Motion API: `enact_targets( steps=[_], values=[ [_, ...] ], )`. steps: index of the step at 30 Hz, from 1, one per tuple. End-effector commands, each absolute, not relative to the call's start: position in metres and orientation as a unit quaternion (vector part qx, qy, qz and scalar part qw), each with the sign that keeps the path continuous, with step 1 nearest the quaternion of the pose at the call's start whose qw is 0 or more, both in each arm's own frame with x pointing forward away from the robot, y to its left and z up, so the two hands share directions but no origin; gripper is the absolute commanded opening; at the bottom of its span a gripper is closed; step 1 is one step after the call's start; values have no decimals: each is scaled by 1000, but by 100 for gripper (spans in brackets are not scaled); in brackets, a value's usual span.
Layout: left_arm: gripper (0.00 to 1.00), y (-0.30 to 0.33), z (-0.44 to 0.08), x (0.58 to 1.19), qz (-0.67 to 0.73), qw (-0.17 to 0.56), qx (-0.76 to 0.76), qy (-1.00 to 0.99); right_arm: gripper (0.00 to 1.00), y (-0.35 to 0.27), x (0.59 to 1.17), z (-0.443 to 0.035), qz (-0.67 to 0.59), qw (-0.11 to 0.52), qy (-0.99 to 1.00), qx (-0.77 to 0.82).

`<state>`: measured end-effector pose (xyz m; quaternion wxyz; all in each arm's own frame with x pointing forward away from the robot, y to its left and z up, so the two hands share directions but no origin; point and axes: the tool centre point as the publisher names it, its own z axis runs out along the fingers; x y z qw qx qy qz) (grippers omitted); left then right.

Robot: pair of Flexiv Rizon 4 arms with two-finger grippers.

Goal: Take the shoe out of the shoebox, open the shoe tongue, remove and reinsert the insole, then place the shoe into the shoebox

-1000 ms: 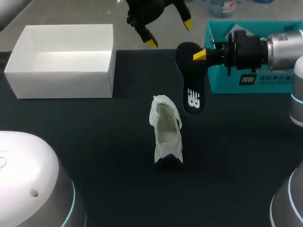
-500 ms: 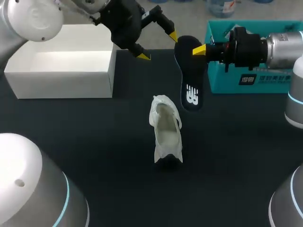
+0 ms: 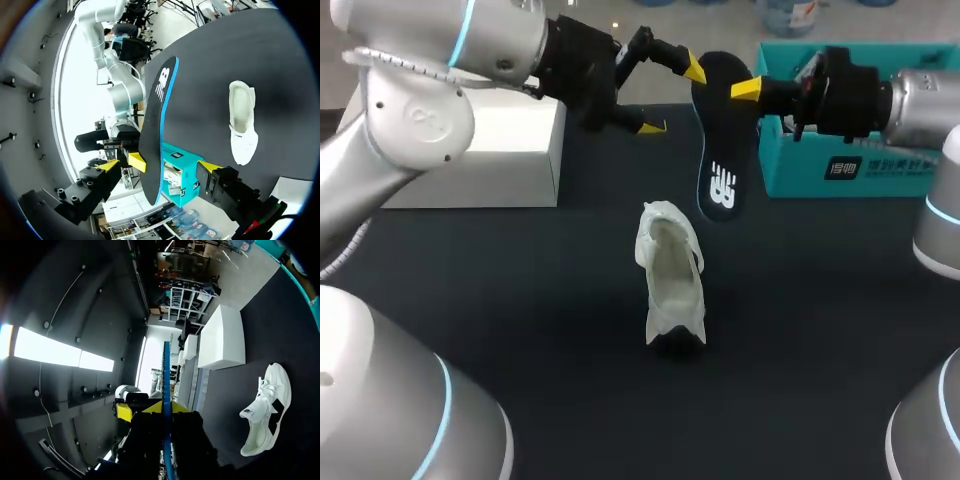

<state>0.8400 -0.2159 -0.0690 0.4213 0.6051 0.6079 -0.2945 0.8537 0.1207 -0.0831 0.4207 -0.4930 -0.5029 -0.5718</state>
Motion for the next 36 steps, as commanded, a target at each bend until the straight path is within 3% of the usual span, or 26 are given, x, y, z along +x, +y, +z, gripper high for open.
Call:
enact_targets(
  steps=[1, 8, 9, 10, 12, 14, 21, 22, 23, 26, 29, 30, 34, 35, 36],
  values=[
    [100, -223, -77, 845, -330, 498, 583, 550, 0, 127, 862, -80, -567, 424, -509, -490],
    [100, -234, -78, 857, -305, 531, 580, 538, 0, 132, 865, -80, -563, 431, -511, -486],
    [95, -236, -78, 857, -304, 538, 577, 534, 0, 133, 865, -81, -563, 433, -511, -485],
    [74, -238, -78, 859, -300, 542, 575, 534, 0, 135, 865, -82, -562, 435, -510, -484],
    [71, -240, -78, 859, -302, 548, 571, 532, 0, 137, 865, -83, -561, 439, -510, -483],
    [50, -241, -77, 859, -304, 554, 566, 529, 0, 138, 865, -84, -559, 442, -509, -483],
    [33, -244, -78, 860, -310, 562, 554, 530, 0, 139, 865, -86, -559, 446, -505, -483],
    [27, -244, -78, 860, -311, 562, 554, 530, 0, 139, 864, -86, -559, 446, -505, -484],
    [13, -244, -79, 860, -312, 562, 553, 530, 0, 139, 864, -85, -559, 446, -505, -484],
    [0, -244, -79, 860, -313, 564, 550, 530, 0, 139, 864, -86, -559, 445, -504, -486],
    [5, -242, -81, 859, -312, 562, 552, 530, 0, 139, 864, -86, -558, 445, -504, -487],
    [0, -242, -82, 859, -312, 561, 553, 532, 0, 140, 864, -85, -558, 445, -504, -487],
    [0, -242, -85, 861, -305, 553, 554, 543, 0, 142, 863, -86, -557, 449, -505, -483],
    [0, -242, -85, 861, -303, 551, 555, 545, 34, 143, 863, -87, -553, 452, -505, -485],
    [0, -242, -85, 861, -304, 547, 551, 552, 100, 142, 862, -88, -549, 447, -506, -493]
  ],
)
